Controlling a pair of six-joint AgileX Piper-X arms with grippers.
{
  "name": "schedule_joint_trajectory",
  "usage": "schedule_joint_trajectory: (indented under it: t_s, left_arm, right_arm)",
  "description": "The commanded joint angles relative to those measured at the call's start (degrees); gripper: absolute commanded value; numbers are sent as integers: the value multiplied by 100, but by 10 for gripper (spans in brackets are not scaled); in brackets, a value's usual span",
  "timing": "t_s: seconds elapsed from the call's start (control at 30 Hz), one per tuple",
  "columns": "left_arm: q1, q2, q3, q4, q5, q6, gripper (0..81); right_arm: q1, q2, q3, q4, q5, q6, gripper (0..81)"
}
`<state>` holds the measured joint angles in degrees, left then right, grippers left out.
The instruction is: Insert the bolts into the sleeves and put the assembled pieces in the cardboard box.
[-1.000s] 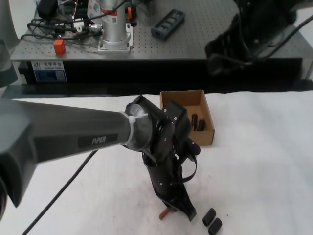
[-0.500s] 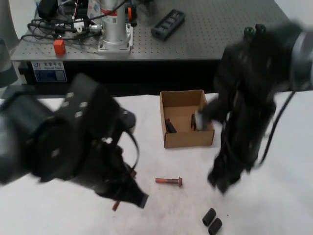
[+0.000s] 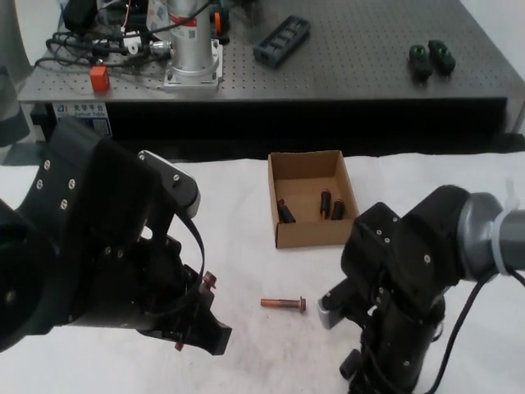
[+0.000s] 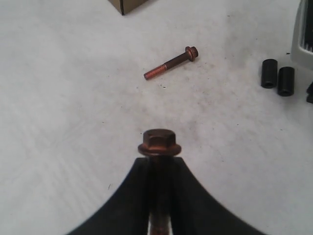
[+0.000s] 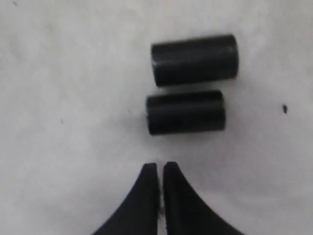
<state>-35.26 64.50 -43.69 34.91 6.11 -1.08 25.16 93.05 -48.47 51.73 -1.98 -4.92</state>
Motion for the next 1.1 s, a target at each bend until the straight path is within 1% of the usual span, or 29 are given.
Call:
schedule_joint_trajectory:
  t_s: [0.0,0.13,0.27,0.47,0.57,0.6,0.67,0.73,0.77,0.8,0.87,0.9,0.93,0.97,1.07]
  left_arm:
    - [19,-57,-19,-31,-39,-68,7]
    - [19,-57,-19,-24,-39,-68,7]
    - [19,-57,-19,-24,-39,-68,7]
    - [19,-57,-19,-24,-39,-68,7]
    - [19,-57,-19,-10,-39,-68,7]
    - [19,-57,-19,14,-39,-68,7]
    - [19,-57,-19,58,-39,-68,7]
    - [19,-57,-19,110,-39,-68,7]
    - [19,-57,-19,130,-50,-68,7]
    - [19,-57,-19,140,-50,-68,7]
    - [19,-57,-19,142,-50,-68,7]
    - [19,-57,-19,142,-50,-68,7]
    - [19,-57,-19,142,-50,-68,7]
    - [19,-57,-19,138,-50,-99,7]
    - [19,-57,-19,138,-38,-243,7]
  right_arm:
    - [68,1,24,-584,-106,240,8]
    - [68,86,24,-878,-35,300,8]
    - [68,204,24,-1029,-5,524,8]
    - [68,269,24,-1685,-202,938,8]
    - [68,218,12,-1884,-541,1107,8]
    - [68,159,12,-1953,-551,1155,8]
    - [68,-16,12,-2095,-554,1123,8]
    - [54,-293,12,-2266,-554,868,8]
    - [54,-416,12,-2277,-509,530,38]
    - [54,-546,-6,-2275,-365,231,90]
    - [54,-693,-91,-2061,48,-275,236]
    - [54,-698,-162,-1902,250,-547,326]
    - [40,-669,-227,-1750,427,-764,394]
    - [31,-638,-273,-1631,511,-949,408]
    - [17,-479,-331,-1431,1021,-1474,326]
